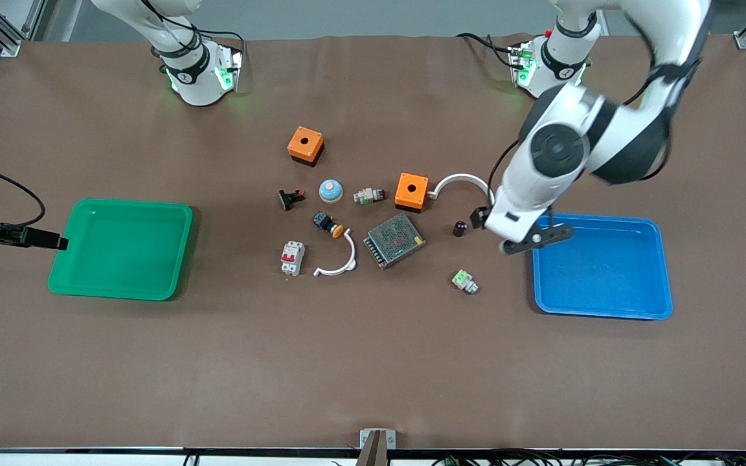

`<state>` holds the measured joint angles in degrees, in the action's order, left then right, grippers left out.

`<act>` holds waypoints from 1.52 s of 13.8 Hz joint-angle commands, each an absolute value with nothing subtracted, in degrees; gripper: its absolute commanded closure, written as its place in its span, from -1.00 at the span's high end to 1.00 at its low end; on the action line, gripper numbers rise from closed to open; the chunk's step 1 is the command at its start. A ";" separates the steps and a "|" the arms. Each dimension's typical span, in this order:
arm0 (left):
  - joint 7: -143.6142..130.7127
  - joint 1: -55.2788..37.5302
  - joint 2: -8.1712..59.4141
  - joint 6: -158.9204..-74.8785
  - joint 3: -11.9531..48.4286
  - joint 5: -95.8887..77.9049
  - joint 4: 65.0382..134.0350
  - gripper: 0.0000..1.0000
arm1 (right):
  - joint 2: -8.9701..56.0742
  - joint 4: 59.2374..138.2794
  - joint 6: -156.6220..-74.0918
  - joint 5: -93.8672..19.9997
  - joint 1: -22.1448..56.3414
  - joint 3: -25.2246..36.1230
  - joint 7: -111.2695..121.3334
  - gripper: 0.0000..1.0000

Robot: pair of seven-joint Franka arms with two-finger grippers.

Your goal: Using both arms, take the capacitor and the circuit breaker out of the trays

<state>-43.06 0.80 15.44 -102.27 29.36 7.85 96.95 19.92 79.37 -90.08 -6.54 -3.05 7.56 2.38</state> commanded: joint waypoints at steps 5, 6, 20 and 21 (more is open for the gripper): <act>-26.21 13.26 6.43 -92.12 29.80 1.06 91.50 0.99 | 13.03 85.24 -91.05 -3.61 -0.98 6.24 3.43 1.00; -24.10 14.92 5.55 -91.59 29.71 1.05 91.32 0.99 | 11.44 87.08 -92.19 -1.78 -0.27 6.15 3.34 1.00; -1.23 1.58 -2.72 -87.19 0.18 -0.09 90.62 0.99 | -3.78 101.78 -95.71 -1.14 -0.09 6.06 3.34 1.00; -1.23 1.58 -2.90 -87.19 0.26 -0.09 90.62 0.99 | -3.87 101.86 -95.80 -1.14 -0.17 6.06 3.34 1.00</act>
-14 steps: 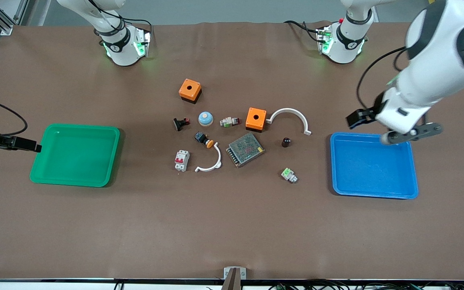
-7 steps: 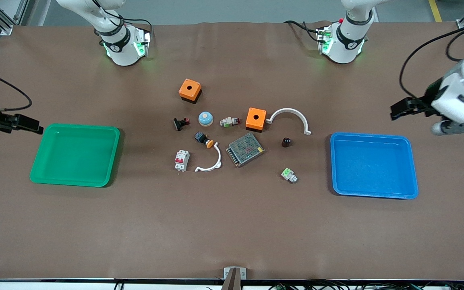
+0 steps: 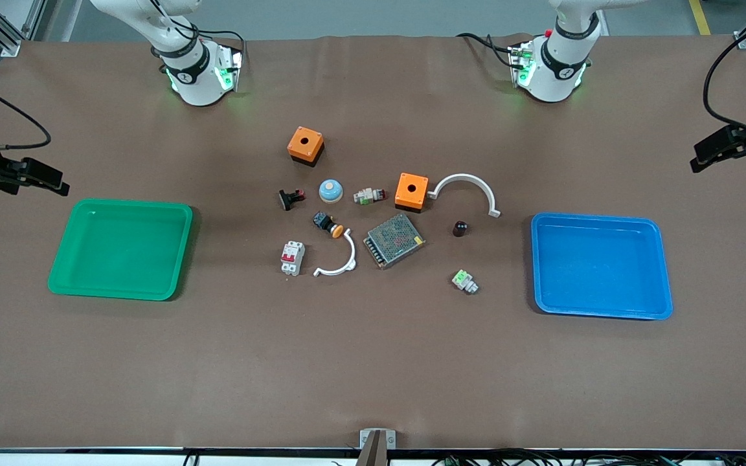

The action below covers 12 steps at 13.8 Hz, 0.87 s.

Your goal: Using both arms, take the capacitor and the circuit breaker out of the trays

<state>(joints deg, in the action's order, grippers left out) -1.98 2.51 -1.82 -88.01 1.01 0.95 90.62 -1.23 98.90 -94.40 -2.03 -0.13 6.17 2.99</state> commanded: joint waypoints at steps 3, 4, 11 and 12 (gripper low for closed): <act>-2.28 1.41 -2.99 -87.19 1.49 0.09 90.53 0.99 | -5.61 103.61 -96.15 -1.05 -0.09 5.98 3.34 1.00; -2.55 1.49 -2.99 -87.19 2.54 0.00 89.31 0.99 | -6.50 104.49 -96.76 -1.05 0.00 5.98 3.43 1.00; -2.99 1.49 -2.72 -87.19 3.52 0.09 87.89 1.00 | -7.65 104.77 -97.21 0.26 0.00 5.89 3.43 1.00; -2.99 1.49 -2.64 -87.19 3.52 0.44 87.89 1.00 | -7.65 104.85 -97.29 0.26 0.00 5.89 3.43 1.00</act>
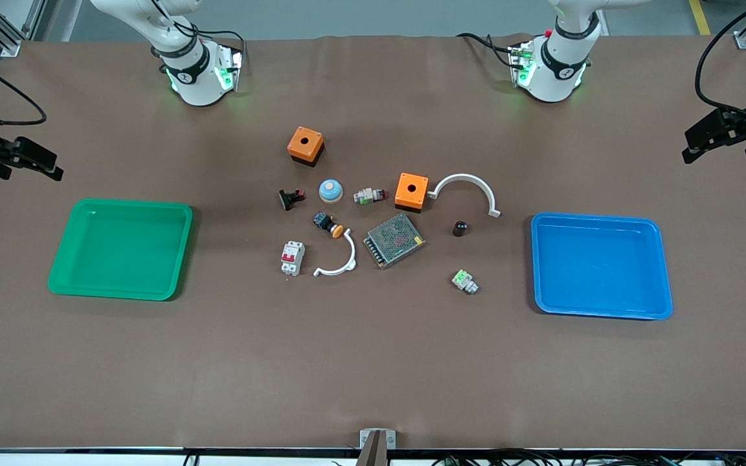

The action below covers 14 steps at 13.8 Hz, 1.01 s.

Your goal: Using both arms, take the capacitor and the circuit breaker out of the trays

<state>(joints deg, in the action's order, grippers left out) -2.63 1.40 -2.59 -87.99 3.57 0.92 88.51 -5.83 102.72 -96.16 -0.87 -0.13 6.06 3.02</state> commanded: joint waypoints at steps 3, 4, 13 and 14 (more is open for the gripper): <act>-2.90 1.76 -2.29 -87.36 3.43 0.00 87.89 1.00 | -7.65 104.50 -97.56 0.35 0.00 5.89 6.13 1.00; -2.90 1.76 -2.37 -87.36 3.34 0.00 87.89 1.00 | -7.65 104.59 -97.56 0.26 0.00 5.89 6.94 1.00; -2.90 1.76 -1.76 -87.54 3.16 -3.43 87.89 1.00 | -8.09 105.21 -96.24 -0.44 0.09 5.80 6.24 1.00; -2.81 1.76 -1.76 -87.63 3.16 -3.17 87.89 1.00 | -8.09 105.21 -96.24 -0.44 0.09 5.80 6.15 1.00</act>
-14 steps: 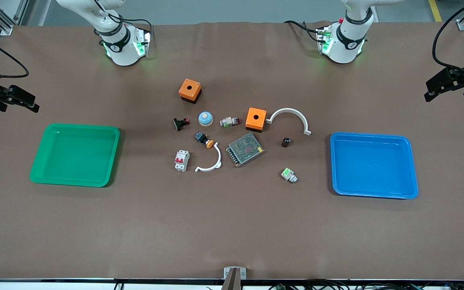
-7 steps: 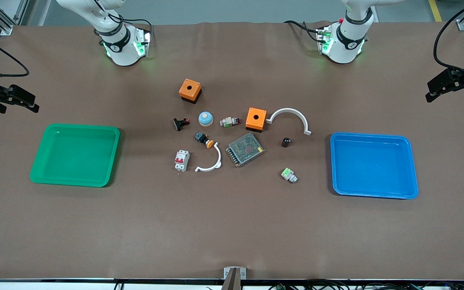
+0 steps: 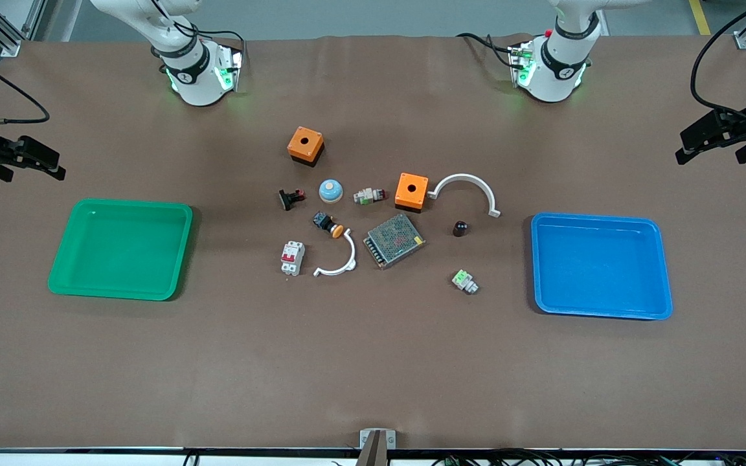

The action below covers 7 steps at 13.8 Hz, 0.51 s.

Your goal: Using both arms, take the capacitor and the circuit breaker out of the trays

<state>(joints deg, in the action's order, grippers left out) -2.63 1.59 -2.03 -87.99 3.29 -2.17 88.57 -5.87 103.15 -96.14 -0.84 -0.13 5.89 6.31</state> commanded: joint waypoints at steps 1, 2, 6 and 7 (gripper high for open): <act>-2.81 1.67 -1.76 -87.63 3.16 -2.90 87.89 1.00 | -8.17 105.21 -96.15 -0.44 0.09 5.71 6.07 1.00; -2.81 1.67 -1.76 -87.63 3.16 -2.90 87.89 1.00 | -8.17 105.12 -96.15 -0.44 0.17 5.71 5.37 1.00; -2.81 1.67 -1.76 -87.63 3.25 -2.73 87.89 1.00 | -8.17 105.12 -96.06 -0.44 0.09 5.54 4.13 1.00; -2.81 1.67 -1.76 -87.63 3.25 -2.64 87.89 1.00 | -8.09 105.12 -96.15 -0.44 0.09 5.54 4.65 1.00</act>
